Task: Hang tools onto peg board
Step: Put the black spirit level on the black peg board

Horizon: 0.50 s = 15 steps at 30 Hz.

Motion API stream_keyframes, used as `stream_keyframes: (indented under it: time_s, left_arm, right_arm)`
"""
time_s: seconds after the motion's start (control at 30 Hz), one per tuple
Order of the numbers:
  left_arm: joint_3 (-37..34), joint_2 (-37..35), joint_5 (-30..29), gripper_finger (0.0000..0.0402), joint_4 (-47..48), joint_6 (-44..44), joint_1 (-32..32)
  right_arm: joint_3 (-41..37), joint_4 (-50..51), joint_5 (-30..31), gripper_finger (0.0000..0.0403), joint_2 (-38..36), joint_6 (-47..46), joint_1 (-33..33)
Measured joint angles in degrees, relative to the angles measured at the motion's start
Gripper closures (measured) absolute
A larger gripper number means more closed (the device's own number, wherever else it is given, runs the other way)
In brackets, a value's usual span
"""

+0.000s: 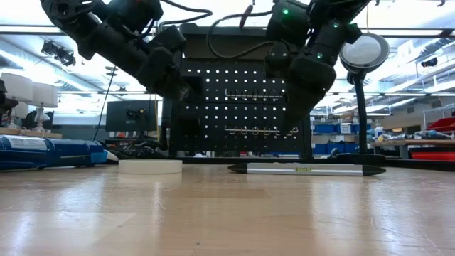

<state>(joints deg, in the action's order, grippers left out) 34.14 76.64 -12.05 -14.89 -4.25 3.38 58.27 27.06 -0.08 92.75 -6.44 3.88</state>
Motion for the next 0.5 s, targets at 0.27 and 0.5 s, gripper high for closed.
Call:
stream_keyframes:
  time_s: [0.27, 0.5]
  left_arm:
    - [-0.01, 0.02, 0.0, 0.0323, -0.52, 0.22, 0.0]
    - [-0.01, 0.02, 0.33, 0.0323, -0.47, 0.19, 0.0]
  right_arm:
    - [-5.03, -9.75, 0.02, 0.0135, -0.01, -0.91, -2.32]
    - [-9.54, -13.84, 0.3, 0.0108, -0.01, -0.47, -2.27]
